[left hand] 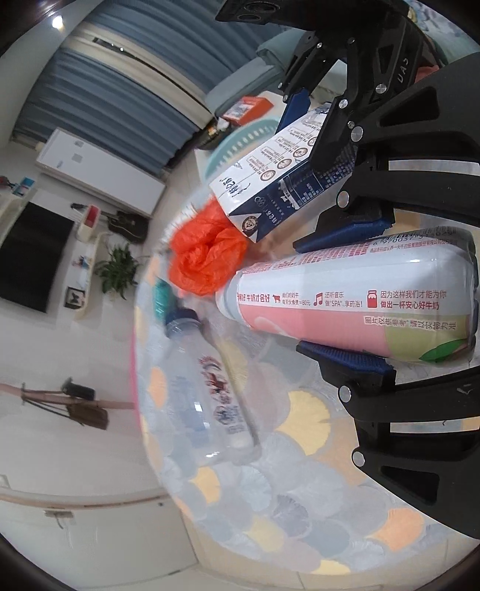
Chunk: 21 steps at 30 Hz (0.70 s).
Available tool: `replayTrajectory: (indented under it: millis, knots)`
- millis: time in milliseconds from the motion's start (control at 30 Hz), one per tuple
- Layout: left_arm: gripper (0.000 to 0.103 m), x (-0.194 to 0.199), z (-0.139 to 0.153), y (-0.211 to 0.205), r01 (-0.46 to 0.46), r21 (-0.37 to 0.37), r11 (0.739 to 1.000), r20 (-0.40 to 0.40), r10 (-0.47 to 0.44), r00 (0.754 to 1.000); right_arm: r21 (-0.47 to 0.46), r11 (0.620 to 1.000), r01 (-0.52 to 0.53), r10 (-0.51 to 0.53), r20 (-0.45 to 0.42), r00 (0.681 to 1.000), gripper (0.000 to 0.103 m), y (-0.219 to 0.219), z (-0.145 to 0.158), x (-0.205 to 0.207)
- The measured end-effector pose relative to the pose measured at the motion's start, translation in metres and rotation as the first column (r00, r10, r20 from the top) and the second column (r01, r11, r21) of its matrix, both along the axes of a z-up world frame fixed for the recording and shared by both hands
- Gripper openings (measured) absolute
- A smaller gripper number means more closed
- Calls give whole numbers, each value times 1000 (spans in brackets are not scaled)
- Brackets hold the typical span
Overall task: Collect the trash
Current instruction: 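Grasp the pink-and-white bottle with the left tool while the right tool grasps a white milk carton, then carry both items over the blue wastebasket and open both tools to drop them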
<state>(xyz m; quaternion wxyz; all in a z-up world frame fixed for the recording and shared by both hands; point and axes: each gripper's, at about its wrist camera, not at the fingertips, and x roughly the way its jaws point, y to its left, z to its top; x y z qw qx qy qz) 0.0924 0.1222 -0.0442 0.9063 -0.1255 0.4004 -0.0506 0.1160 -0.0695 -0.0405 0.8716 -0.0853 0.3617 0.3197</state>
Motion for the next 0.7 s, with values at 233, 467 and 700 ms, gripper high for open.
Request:
replayTrajectory:
  millis: [233,467,700]
  knots:
    - [47,-20,44,-26,52,27,998,112,-55,992,74,995,66,-71,64,995,52,-31,36,-7]
    - [47,-19,79,-58,114,45,992,191,-120,974,120,979,165,-181,133,975,51,-69,60,-11]
    - [47,11,97,-101,177,54,983,232,-185,955,105,935,338,-353,205,913,51,-111,73,10]
